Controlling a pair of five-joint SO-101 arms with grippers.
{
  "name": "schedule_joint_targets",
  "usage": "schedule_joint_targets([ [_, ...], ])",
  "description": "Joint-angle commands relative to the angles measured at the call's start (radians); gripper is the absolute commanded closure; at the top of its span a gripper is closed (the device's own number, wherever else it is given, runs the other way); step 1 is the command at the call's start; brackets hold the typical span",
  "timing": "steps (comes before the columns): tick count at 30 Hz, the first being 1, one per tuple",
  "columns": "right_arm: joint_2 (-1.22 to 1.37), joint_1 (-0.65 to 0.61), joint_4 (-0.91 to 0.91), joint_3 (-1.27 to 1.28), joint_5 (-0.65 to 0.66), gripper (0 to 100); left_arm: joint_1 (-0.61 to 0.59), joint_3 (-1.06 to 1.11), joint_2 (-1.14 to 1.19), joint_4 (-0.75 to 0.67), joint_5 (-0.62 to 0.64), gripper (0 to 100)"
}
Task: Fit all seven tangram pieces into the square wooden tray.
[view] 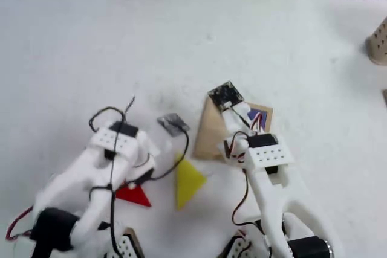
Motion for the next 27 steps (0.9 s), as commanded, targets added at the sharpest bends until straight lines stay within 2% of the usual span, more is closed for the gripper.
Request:
schedule_joint_targets([
  [1,-0.027,0.002,0.007,-0.011,0.008,97.8,-0.091,-0.025,0.071,-0.092,0.075,98],
  [4,-0.027,0.002,0.007,-0.011,0.008,97.8,-0.133,-0.051,0.067,-0.068,0.066,98],
  [11,-0.027,0.002,0.007,-0.011,0.008,97.8,-0.14,-0.147,-0.125,0.163,0.069,98],
  [14,-0.027,0.002,0.007,-0.011,0.008,97.8,-0.133,-0.218,-0.251,0.341,0.052,98],
  [18,-0.027,0.002,0.007,-0.012,0.008,97.8,-0.054,-0.324,-0.259,0.655,-0.155,98],
  [23,-0.027,0.002,0.007,-0.017,0.008,97.8,-0.018,-0.304,-0.127,0.64,-0.244,98],
  [27,-0.027,0.019,0.008,-0.018,0.008,97.8,0.058,-0.153,-0.062,0.563,-0.485,98],
])
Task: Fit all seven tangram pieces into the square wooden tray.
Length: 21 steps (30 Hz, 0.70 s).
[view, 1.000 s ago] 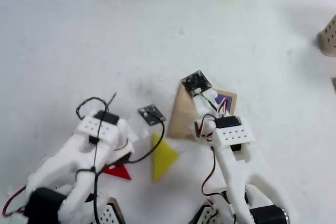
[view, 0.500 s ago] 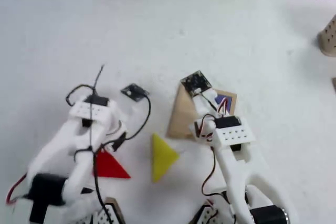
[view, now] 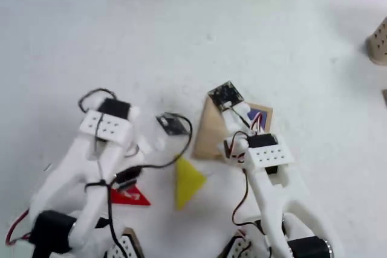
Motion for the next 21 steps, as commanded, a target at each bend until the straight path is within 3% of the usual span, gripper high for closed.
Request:
schedule_joint_targets([
  [1,-0.027,0.025,0.007,-0.02,0.008,97.8,0.094,0.129,0.021,-0.092,-0.201,98],
  [5,-0.027,0.025,0.007,-0.021,0.008,97.8,0.197,0.259,0.022,-0.282,-0.147,98],
  [11,-0.027,0.028,0.007,-0.021,0.008,97.8,0.177,0.35,0.038,-0.64,0.087,98],
  [14,-0.027,0.03,0.007,-0.023,0.008,97.8,0.173,0.358,0.053,-0.651,0.233,98],
  [21,-0.027,0.03,0.007,-0.023,0.008,97.8,0.09,0.305,0.097,-0.657,0.307,98],
])
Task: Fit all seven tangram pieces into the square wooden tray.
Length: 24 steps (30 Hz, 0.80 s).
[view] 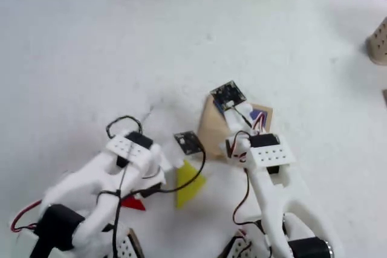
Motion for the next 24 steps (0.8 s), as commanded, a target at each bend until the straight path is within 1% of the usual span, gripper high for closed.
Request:
schedule_joint_targets([
  [1,-0.027,0.012,0.007,-0.023,0.008,97.8,-0.087,-0.029,0.038,-0.029,0.061,98],
  [3,-0.027,0.012,0.007,-0.023,0.008,97.8,-0.143,-0.083,0.036,-0.017,0.075,98],
  [5,-0.027,0.012,0.007,-0.023,0.008,97.8,-0.194,-0.158,0.036,0.054,0.077,98],
  [8,-0.027,0.012,0.007,-0.023,0.008,97.8,-0.228,-0.264,0.038,0.238,0.069,98],
  [12,-0.027,0.012,0.007,-0.023,0.008,97.8,-0.225,-0.331,0.038,0.491,0.064,98],
  [13,-0.027,0.012,0.007,-0.023,0.008,97.8,-0.231,-0.345,0.039,0.529,0.032,98],
  [14,-0.027,0.012,0.007,-0.023,0.008,97.8,-0.239,-0.354,0.041,0.56,-0.035,98],
  [17,-0.027,0.012,0.007,-0.023,0.008,97.8,-0.255,-0.33,0.048,0.629,-0.313,98],
  [18,-0.027,0.012,0.007,-0.023,0.008,97.8,-0.24,-0.295,0.048,0.632,-0.364,98],
  [19,-0.027,0.012,0.007,-0.023,0.008,97.8,-0.222,-0.264,0.047,0.612,-0.379,98],
  [24,-0.027,0.012,0.007,-0.023,0.008,97.8,-0.191,-0.097,0.047,0.364,-0.382,98],
])
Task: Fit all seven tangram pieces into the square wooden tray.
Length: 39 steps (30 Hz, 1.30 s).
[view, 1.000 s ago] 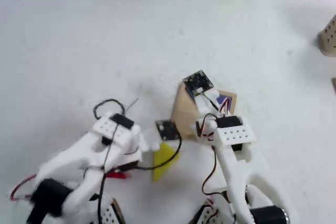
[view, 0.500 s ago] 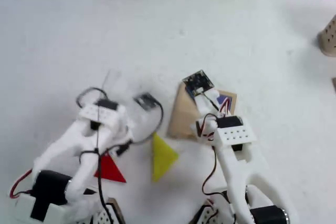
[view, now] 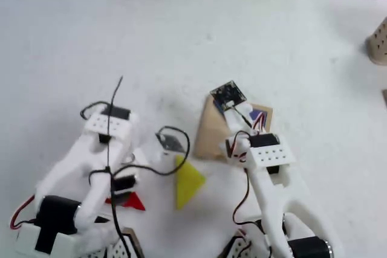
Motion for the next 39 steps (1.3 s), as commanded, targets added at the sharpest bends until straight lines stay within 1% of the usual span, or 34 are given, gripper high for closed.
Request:
schedule_joint_targets([
  [1,-0.027,0.012,0.007,-0.023,0.008,97.8,0.048,0.106,-0.001,-0.169,-0.018,98],
  [4,-0.027,0.012,0.007,-0.023,0.008,97.8,0.11,0.187,-0.004,-0.276,-0.018,98],
  [6,-0.027,0.012,0.007,-0.023,0.008,97.8,0.128,0.204,0.001,-0.315,-0.02,98],
  [8,-0.027,0.012,0.007,-0.023,0.008,97.8,0.131,0.233,0.001,-0.407,0.003,98],
  [9,-0.027,0.012,0.007,-0.023,0.008,97.8,0.128,0.238,-0.001,-0.448,0.055,98],
  [11,-0.027,0.012,0.007,-0.023,0.008,97.8,0.111,0.226,-0.008,-0.47,0.203,98],
  [13,-0.027,0.012,0.007,-0.023,0.008,97.8,0.07,0.18,-0.004,-0.511,0.33,98],
  [15,-0.027,0.012,0.007,-0.023,0.008,97.8,0.004,0.132,-0.002,-0.54,0.411,98],
  [17,-0.027,0.012,0.007,-0.023,0.008,97.8,-0.056,0.081,-0.008,-0.554,0.46,98],
  [19,-0.027,0.012,0.007,-0.023,0.008,97.8,-0.096,0.032,-0.008,-0.551,0.473,98],
  [23,-0.027,0.012,0.007,-0.023,0.008,97.8,-0.133,-0.051,-0.008,-0.559,0.476,98],
  [28,-0.027,0.012,0.007,-0.023,0.008,97.8,-0.136,-0.114,-0.01,-0.54,0.477,98],
  [33,-0.027,0.012,0.007,-0.023,0.008,97.8,-0.091,-0.207,-0.008,-0.379,0.477,98],
  [35,-0.027,0.012,0.007,-0.023,0.008,97.8,-0.102,-0.226,-0.001,-0.397,0.477,98],
  [39,-0.027,0.012,0.007,-0.023,0.008,97.8,-0.102,-0.172,-0.001,-0.5,0.496,98],
])
